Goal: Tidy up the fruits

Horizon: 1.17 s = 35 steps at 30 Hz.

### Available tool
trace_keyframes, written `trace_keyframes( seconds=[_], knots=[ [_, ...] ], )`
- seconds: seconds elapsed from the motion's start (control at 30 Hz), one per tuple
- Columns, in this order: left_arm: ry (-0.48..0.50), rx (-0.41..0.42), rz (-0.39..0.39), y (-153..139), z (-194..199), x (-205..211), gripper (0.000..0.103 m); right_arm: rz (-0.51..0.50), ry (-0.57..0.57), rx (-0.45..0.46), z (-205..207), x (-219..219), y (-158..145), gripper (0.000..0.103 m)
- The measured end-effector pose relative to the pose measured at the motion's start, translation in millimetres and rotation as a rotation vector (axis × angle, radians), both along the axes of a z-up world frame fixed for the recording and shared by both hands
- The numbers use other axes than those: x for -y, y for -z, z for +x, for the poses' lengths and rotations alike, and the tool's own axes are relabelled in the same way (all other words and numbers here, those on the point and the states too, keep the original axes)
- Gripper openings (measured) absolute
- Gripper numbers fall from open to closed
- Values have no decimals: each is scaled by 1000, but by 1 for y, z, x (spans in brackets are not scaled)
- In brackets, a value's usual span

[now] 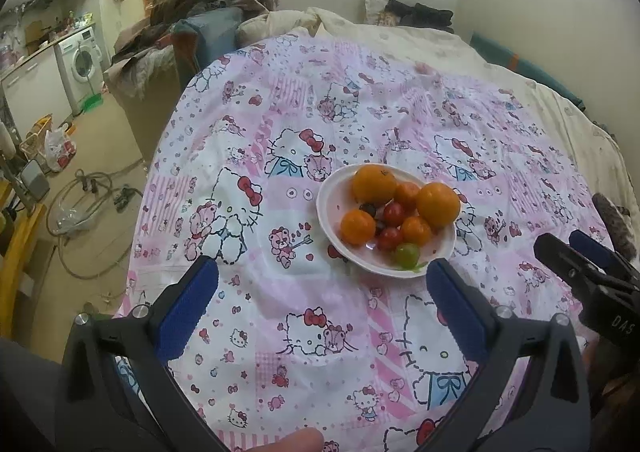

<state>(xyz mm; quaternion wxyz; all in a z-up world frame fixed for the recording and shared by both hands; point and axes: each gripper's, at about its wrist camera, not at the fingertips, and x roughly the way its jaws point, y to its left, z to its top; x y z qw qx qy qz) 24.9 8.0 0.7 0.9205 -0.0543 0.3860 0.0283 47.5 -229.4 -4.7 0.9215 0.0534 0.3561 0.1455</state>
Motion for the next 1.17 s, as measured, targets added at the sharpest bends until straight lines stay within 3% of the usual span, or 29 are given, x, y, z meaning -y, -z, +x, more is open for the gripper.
trace_keyframes(
  seconds=[1.17],
  knots=[
    [2,-17,-3,7,-1,-2,103,-2,-8,4,-1,-3,-1,103]
  ],
)
